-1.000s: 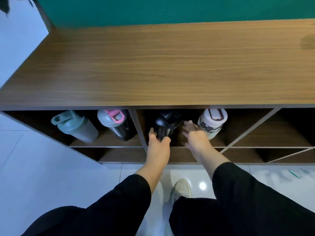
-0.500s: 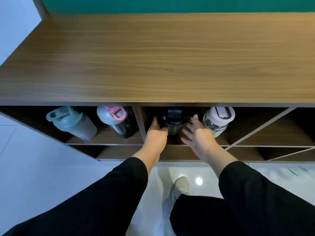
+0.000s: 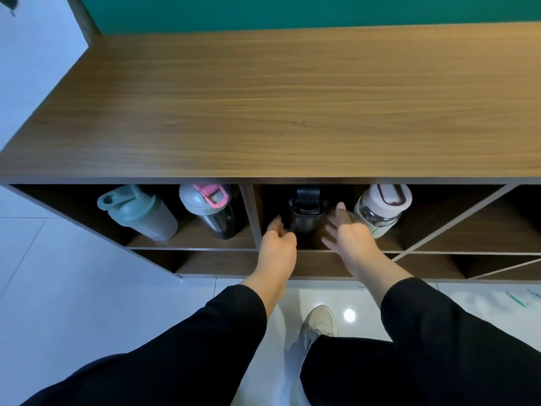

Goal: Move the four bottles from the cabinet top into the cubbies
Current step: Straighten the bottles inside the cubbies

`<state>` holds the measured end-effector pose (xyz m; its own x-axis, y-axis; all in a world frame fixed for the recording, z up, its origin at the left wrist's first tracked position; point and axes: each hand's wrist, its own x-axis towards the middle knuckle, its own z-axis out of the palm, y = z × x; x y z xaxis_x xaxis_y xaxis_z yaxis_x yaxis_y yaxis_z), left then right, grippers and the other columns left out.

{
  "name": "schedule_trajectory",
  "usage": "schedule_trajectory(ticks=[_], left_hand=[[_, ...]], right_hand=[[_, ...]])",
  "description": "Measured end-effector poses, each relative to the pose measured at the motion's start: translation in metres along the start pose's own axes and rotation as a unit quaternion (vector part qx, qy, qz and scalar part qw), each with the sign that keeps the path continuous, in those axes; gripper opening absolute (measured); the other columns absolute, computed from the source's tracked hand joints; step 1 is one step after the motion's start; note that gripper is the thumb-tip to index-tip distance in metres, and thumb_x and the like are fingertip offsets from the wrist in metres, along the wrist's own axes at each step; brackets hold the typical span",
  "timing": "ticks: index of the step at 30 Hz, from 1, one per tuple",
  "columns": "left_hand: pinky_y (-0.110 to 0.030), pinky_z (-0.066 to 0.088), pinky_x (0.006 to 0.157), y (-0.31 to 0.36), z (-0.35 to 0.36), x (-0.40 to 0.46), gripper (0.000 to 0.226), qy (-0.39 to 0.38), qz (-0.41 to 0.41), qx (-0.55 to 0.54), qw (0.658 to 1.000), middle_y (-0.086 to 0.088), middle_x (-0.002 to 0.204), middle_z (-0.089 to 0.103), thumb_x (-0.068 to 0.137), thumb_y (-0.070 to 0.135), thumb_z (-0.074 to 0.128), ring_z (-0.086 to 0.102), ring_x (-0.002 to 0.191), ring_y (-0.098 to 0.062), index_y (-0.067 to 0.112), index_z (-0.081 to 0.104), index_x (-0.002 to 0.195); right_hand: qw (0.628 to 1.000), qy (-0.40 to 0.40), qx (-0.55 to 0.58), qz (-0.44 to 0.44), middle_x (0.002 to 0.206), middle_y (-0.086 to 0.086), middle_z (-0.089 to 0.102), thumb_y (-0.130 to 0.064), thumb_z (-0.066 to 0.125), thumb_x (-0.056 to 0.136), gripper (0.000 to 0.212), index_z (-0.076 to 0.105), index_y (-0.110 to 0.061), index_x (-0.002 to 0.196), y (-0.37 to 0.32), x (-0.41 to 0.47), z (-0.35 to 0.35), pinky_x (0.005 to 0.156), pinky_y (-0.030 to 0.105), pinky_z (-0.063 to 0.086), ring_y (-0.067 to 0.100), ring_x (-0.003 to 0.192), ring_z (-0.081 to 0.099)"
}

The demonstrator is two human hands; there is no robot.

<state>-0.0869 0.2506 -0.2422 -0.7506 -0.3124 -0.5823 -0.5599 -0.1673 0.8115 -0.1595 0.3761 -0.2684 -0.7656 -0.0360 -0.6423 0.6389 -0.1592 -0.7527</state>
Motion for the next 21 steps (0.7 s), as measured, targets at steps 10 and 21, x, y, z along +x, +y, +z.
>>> schedule_trajectory(ticks=[10,21], left_hand=[[-0.039,0.055,0.088,0.012,-0.086,-0.036,0.036,0.092,-0.115,-0.177,0.973,-0.023,0.127,0.066,0.106,0.005,0.038,0.066,0.111,-0.036,-0.004,0.053,0.138],[-0.04,0.047,0.093,0.018,-0.155,-0.016,0.048,0.143,-0.027,-0.053,0.988,-0.005,0.095,0.059,0.096,0.002,0.039,0.056,0.086,-0.019,0.013,0.045,0.143]], right_hand=[[0.834,-0.28,-0.476,-0.008,0.082,0.01,0.071,-0.02,0.046,0.103,0.025,0.068,-0.01,0.095,0.004,-0.106,0.036,0.084,0.041,0.06,0.022,0.077,0.069],[0.955,-0.081,-0.27,-0.087,0.166,0.006,0.024,-0.016,0.037,0.107,0.061,0.009,-0.026,0.161,0.057,-0.097,0.176,0.107,0.032,0.033,0.028,0.146,0.035]])
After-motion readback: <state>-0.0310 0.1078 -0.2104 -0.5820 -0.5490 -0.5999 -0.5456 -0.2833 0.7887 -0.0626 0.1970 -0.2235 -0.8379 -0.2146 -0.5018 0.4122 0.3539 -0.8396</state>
